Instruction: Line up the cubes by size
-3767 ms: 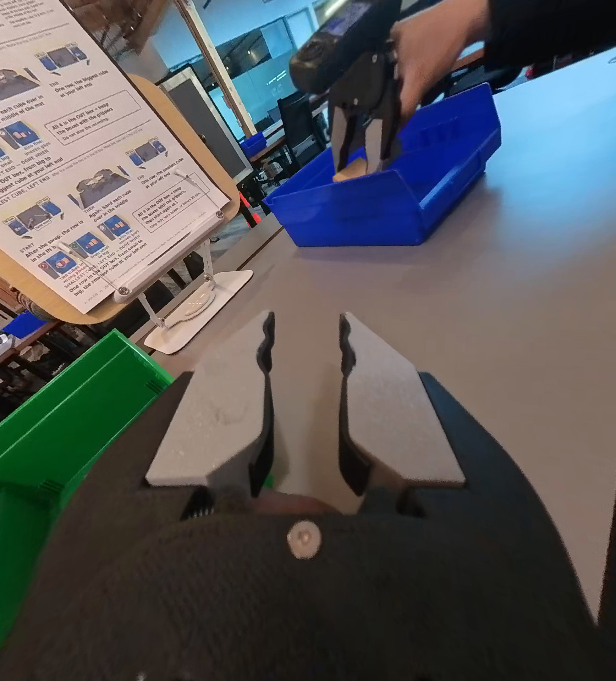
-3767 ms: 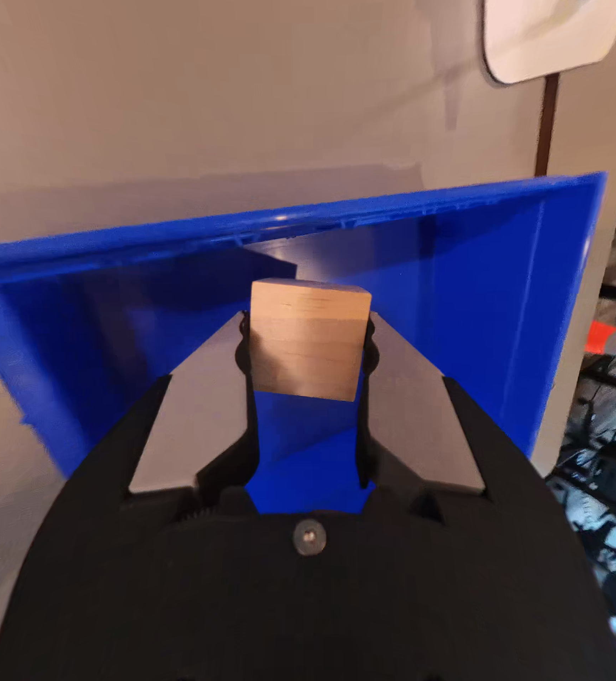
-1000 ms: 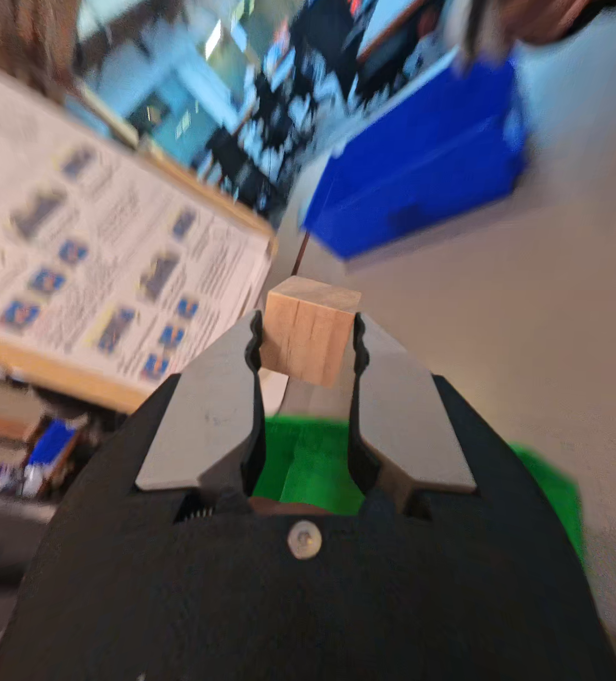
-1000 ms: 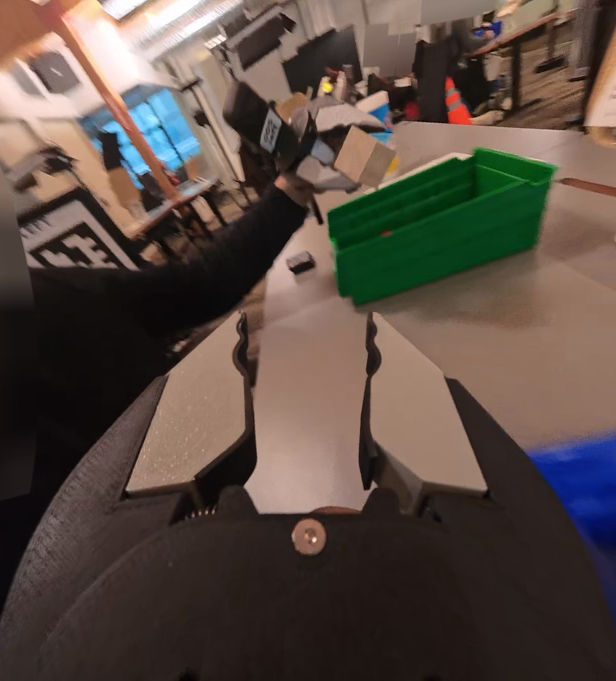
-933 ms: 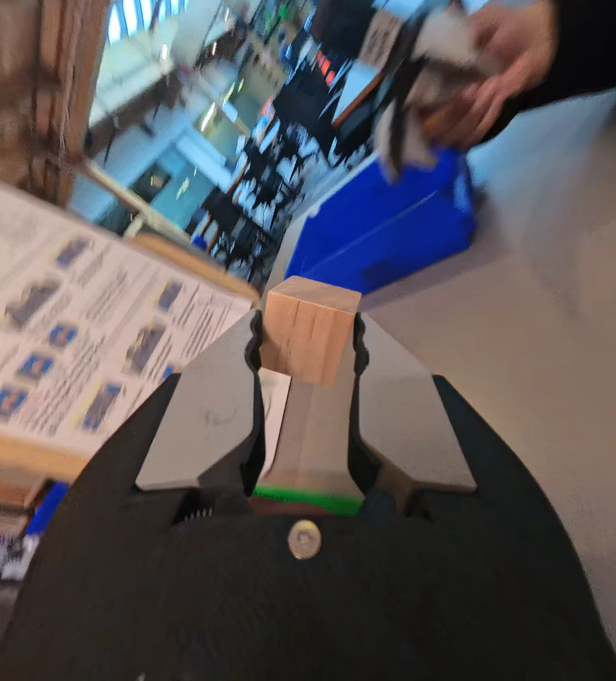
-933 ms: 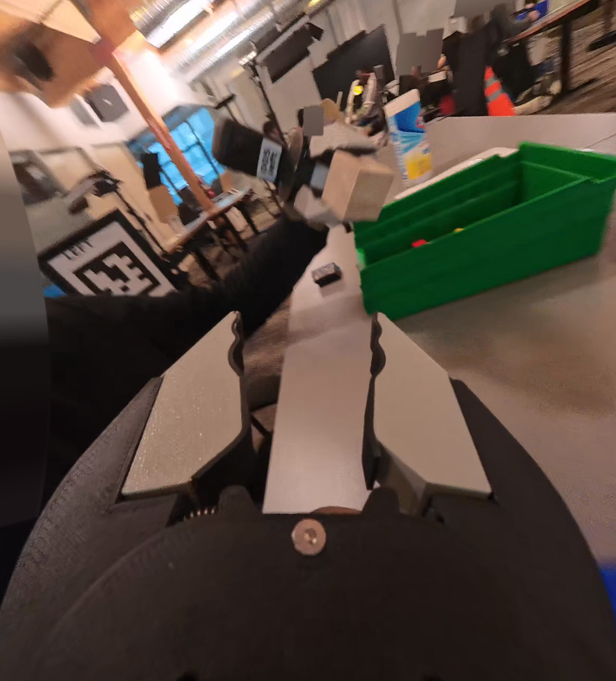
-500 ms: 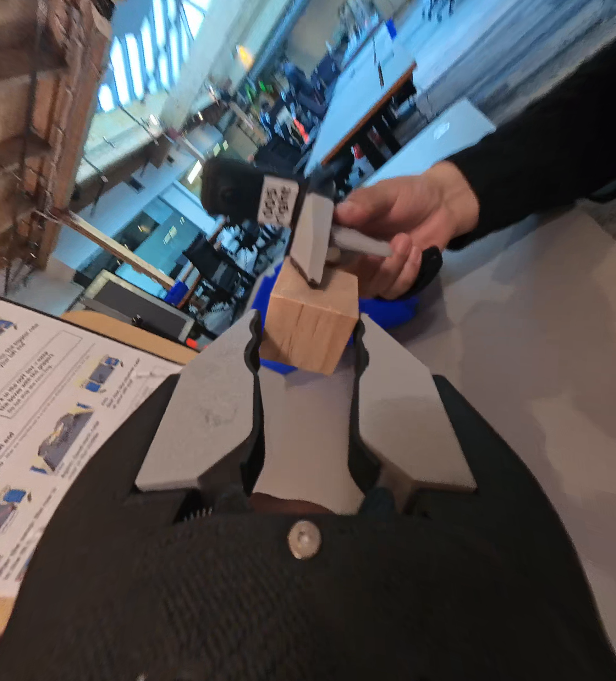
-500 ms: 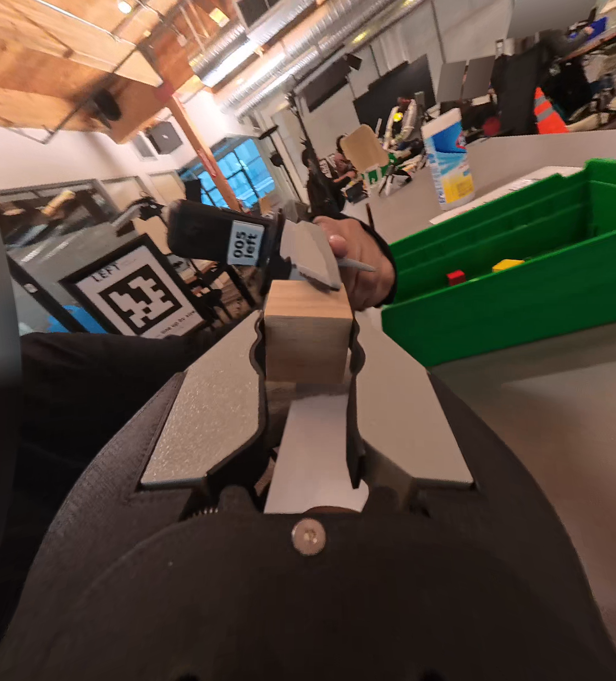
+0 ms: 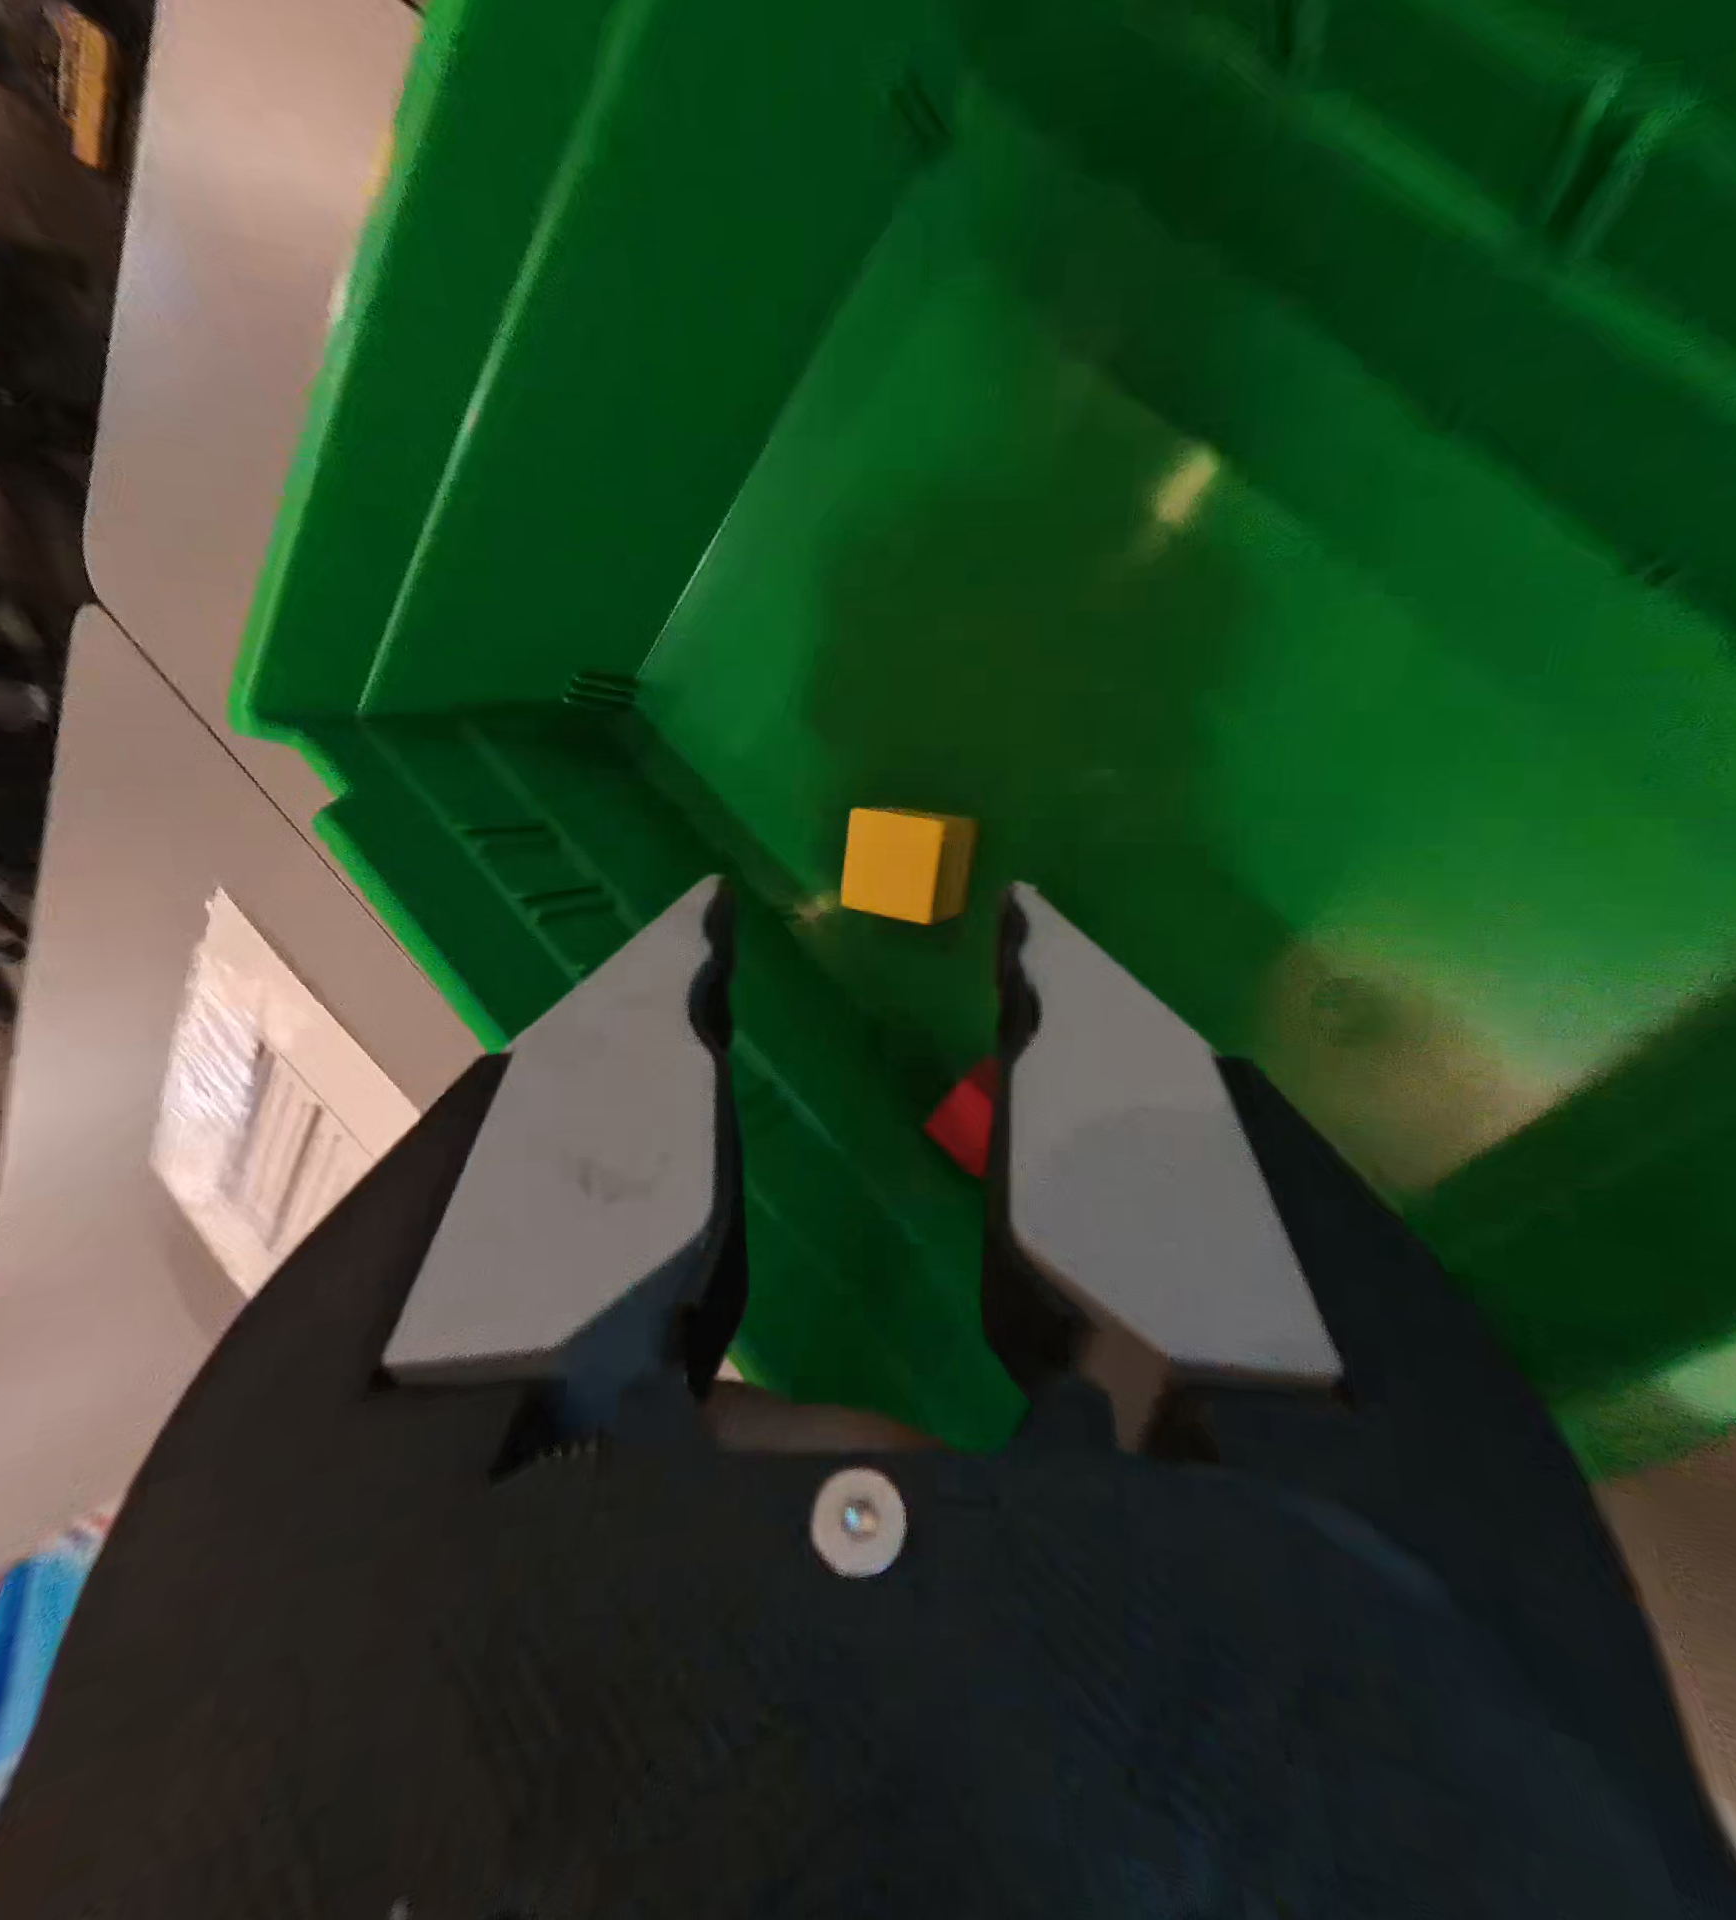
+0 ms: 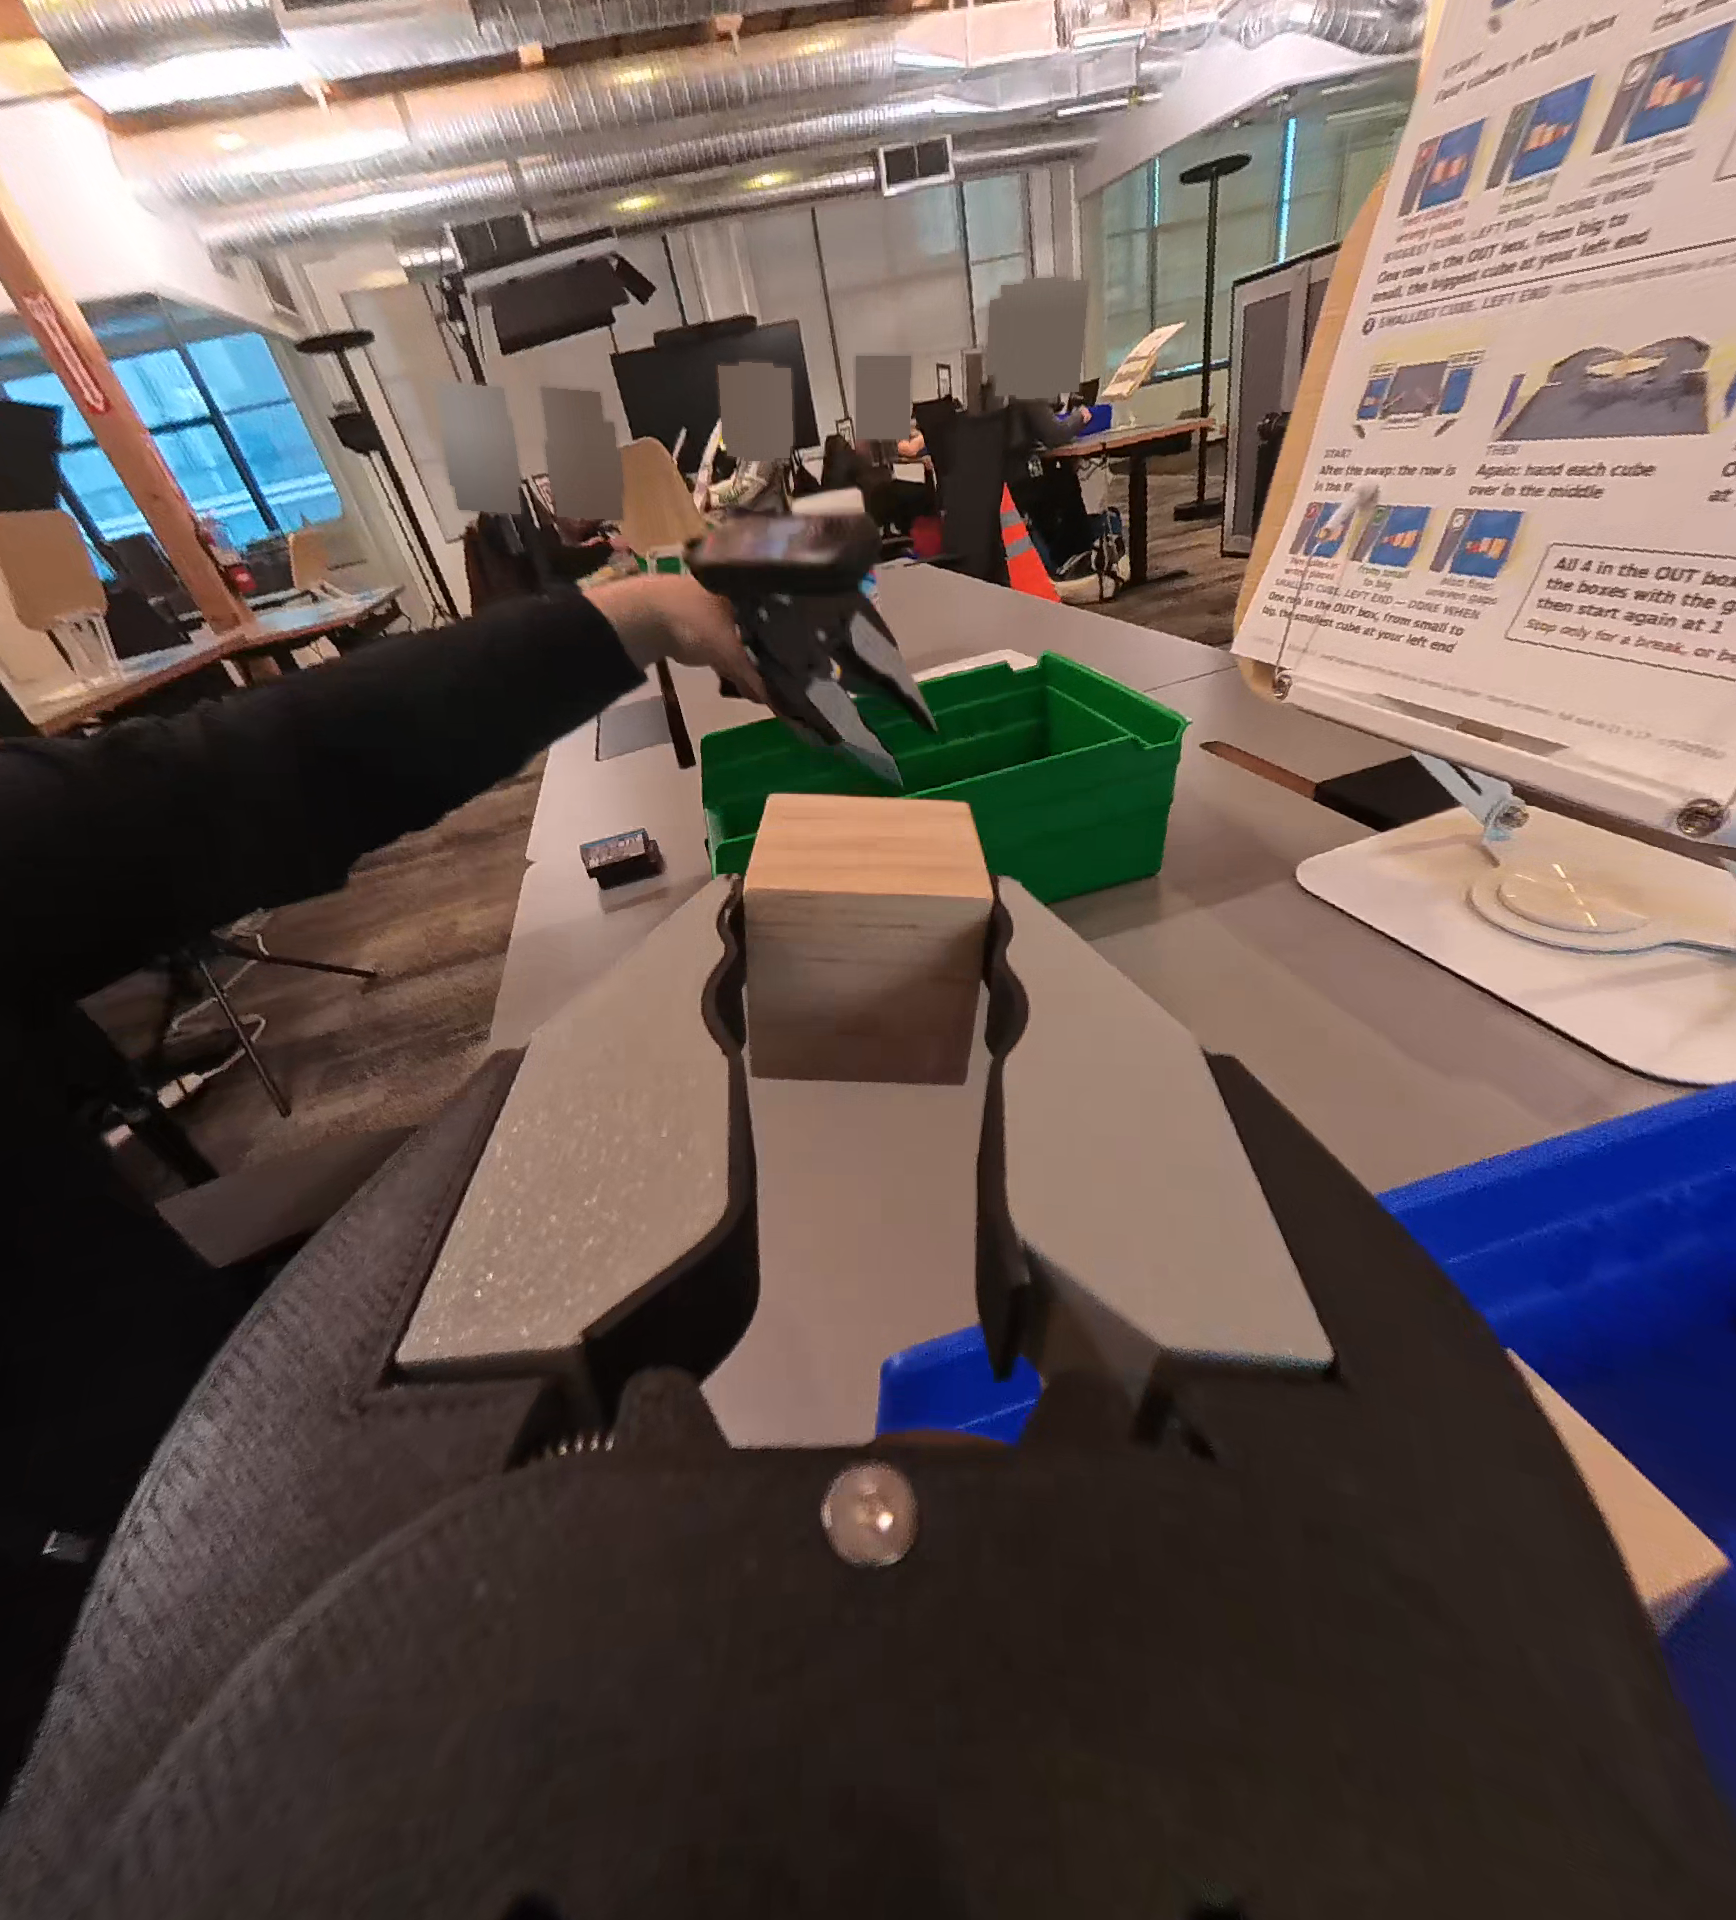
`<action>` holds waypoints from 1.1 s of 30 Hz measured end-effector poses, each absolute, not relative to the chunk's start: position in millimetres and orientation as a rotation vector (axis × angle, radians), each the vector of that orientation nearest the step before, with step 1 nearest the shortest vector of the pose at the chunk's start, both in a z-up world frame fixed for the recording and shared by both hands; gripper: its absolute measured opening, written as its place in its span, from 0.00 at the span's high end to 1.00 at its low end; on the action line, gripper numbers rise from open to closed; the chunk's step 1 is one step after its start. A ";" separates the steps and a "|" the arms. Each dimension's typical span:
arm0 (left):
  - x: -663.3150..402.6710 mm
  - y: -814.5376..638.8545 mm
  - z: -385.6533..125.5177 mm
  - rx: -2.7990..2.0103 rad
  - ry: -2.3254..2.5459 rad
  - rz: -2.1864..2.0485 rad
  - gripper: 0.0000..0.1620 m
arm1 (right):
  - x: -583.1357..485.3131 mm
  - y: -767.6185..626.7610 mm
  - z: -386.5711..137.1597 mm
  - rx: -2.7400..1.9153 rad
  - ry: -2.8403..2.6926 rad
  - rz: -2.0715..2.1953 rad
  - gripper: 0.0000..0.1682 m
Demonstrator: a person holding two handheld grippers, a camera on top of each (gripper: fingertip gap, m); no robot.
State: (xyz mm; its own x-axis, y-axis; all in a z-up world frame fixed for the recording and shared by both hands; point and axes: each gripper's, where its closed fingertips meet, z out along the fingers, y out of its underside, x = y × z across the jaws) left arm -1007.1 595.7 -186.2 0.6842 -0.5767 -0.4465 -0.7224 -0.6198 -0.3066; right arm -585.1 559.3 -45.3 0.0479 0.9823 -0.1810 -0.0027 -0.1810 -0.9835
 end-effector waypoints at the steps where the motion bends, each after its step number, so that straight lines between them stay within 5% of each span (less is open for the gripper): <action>1: -1012.5 598.9 -196.0 -2.431 1.061 0.445 0.77 | -582.1 560.2 -44.3 -1.363 -1.080 1.321 0.75; 3: -1017.3 598.2 -218.1 -2.505 1.143 0.418 0.87 | -576.4 560.1 -43.4 -1.357 -1.081 1.341 0.75; 9: -1015.2 596.6 -235.7 -2.690 1.294 0.335 0.68 | -557.7 561.9 -45.9 -1.370 -1.093 1.300 0.75; 16: -1018.1 614.7 -242.0 -2.709 1.287 0.375 0.64 | -540.3 561.2 -46.8 -1.377 -1.088 1.292 0.75; 23: -1039.8 625.9 -240.1 -2.642 1.327 0.558 0.80 | -542.7 558.3 -49.1 -1.373 -1.109 1.303 0.75; 33: -1041.0 626.9 -244.4 -2.580 1.524 0.627 0.80 | -548.7 543.7 -52.1 -1.339 -1.188 1.335 0.75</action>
